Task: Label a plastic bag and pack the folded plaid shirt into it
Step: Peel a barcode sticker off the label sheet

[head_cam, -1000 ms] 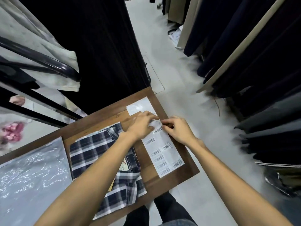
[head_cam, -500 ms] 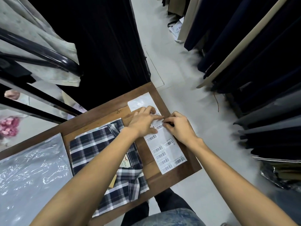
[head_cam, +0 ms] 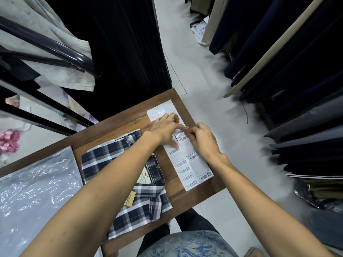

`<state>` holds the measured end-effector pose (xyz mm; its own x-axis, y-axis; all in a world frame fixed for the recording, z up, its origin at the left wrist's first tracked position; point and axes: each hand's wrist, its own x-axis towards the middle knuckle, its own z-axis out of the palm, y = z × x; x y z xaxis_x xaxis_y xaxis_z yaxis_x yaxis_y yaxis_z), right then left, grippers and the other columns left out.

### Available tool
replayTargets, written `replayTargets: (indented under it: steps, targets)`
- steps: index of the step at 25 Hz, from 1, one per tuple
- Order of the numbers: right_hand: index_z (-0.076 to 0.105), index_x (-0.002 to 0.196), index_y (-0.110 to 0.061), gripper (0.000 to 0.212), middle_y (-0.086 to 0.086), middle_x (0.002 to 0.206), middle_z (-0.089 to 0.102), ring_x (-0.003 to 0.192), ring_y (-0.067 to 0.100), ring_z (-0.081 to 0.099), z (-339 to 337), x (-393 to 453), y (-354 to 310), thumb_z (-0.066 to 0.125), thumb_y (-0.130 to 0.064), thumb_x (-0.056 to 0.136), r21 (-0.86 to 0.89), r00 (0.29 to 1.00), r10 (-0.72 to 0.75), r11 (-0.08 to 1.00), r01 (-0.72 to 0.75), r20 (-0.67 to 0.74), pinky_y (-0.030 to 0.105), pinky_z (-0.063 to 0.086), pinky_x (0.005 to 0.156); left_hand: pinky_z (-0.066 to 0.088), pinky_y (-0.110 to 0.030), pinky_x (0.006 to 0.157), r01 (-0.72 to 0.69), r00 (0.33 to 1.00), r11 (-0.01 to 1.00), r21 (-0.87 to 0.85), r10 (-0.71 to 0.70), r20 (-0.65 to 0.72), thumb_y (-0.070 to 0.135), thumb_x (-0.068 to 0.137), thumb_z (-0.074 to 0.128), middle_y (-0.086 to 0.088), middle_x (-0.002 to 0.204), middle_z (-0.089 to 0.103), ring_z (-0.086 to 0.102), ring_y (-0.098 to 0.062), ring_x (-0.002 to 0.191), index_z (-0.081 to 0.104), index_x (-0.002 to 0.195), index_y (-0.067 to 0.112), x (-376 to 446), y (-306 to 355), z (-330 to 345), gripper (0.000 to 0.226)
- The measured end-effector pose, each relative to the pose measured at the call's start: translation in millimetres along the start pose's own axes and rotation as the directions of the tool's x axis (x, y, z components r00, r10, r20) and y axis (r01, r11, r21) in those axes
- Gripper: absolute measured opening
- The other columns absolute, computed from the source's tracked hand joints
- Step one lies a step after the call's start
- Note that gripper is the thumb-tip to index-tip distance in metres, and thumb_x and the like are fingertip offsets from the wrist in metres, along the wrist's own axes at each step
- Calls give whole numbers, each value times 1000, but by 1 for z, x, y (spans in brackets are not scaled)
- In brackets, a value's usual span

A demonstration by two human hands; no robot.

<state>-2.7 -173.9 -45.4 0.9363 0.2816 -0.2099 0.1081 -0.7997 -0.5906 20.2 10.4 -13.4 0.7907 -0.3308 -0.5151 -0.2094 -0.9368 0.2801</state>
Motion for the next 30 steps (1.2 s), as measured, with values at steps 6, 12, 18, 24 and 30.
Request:
replayTargets:
  steps: [6,12,18,24,30]
  targets:
    - [77,107,-16,17,7,100,65,103,30,56,1,-6,-7,64,-21,97,-36,998,-42,999,41,-40,41,47,92,39,-41,102,-10,1000,999,46,9,23,47,61,93,1,141,34,34,-23,130,49,142,49,-3,0,0,92]
    - [77,106,-23,16,1,100,64,100,27,50,4,-12,-5,64,-26,98,-137,994,-105,986,99,-38,39,42,91,35,-41,105,-20,1000,998,64,19,19,49,62,91,0,144,33,32,-24,133,44,146,48,-5,1,1,97]
    - [78,103,-27,16,-3,101,66,101,25,50,7,-19,-3,65,-34,97,-258,986,-161,955,146,-40,36,33,87,37,-42,105,-19,999,997,79,17,27,48,64,91,1,146,31,32,-24,135,40,149,46,-5,1,2,99]
    - [79,98,-30,14,-8,97,69,101,23,51,9,-26,-5,66,-35,96,-282,980,-197,943,178,-40,33,25,83,37,-41,103,-30,999,995,99,27,31,49,65,90,-1,147,30,31,-25,135,40,150,45,-4,0,2,98]
    - [79,95,-30,12,-10,96,69,100,24,50,6,-33,-5,68,-33,94,-280,964,-264,925,258,16,35,27,82,38,-41,104,-35,999,994,103,31,37,49,64,90,0,148,30,32,-25,134,40,149,45,-1,-2,4,98]
